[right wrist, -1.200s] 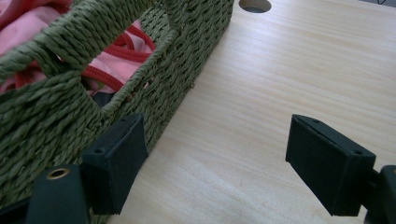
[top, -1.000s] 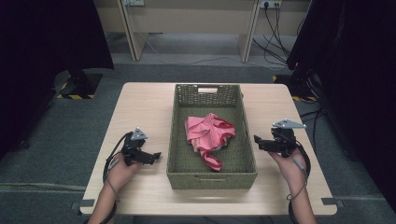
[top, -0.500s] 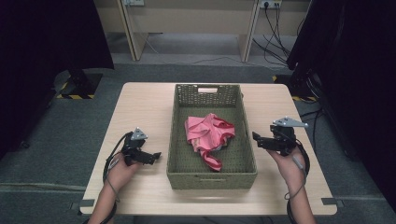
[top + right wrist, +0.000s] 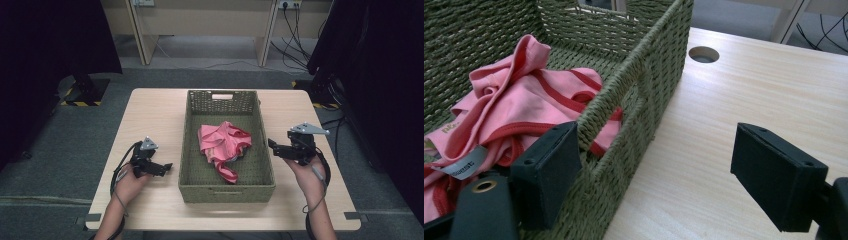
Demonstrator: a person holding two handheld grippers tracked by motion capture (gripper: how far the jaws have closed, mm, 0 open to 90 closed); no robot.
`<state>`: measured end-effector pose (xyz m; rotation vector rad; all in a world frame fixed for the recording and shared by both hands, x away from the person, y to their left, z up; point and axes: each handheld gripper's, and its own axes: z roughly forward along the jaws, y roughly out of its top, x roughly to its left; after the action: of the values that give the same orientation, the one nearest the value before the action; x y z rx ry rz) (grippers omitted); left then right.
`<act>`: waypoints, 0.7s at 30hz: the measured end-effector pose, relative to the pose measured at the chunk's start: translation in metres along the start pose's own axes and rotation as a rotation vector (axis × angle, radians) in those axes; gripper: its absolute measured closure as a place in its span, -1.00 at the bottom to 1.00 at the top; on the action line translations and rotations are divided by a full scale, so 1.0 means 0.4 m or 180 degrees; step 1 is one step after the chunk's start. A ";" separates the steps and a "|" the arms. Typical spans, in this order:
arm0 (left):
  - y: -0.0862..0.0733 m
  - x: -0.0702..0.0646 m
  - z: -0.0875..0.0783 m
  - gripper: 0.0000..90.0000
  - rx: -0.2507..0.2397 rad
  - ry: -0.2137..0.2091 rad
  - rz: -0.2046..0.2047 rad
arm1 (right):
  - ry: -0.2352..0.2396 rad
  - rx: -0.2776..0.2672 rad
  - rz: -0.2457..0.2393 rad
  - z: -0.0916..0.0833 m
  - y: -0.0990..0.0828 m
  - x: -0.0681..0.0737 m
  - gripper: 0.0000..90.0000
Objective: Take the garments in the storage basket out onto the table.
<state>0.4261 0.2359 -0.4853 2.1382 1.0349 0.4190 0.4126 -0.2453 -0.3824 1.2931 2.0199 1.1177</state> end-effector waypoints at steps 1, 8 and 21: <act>0.000 0.000 0.000 -0.99 0.0000 -0.0001 0.0000 | 0.0007 -0.0007 -0.0007 -0.001 0.003 0.002 -0.56; 0.000 0.000 0.000 -0.99 0.0000 0.0000 0.0000 | 0.0019 -0.0038 -0.0017 -0.008 0.027 0.024 -0.55; 0.000 -0.002 0.000 -0.99 -0.0001 0.0007 -0.0009 | 0.0077 -0.0059 -0.0023 -0.015 0.043 0.049 -0.53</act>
<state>0.4255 0.2354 -0.4853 2.1361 1.0391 0.4204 0.4084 -0.2260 -0.3644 1.2681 2.0252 1.1514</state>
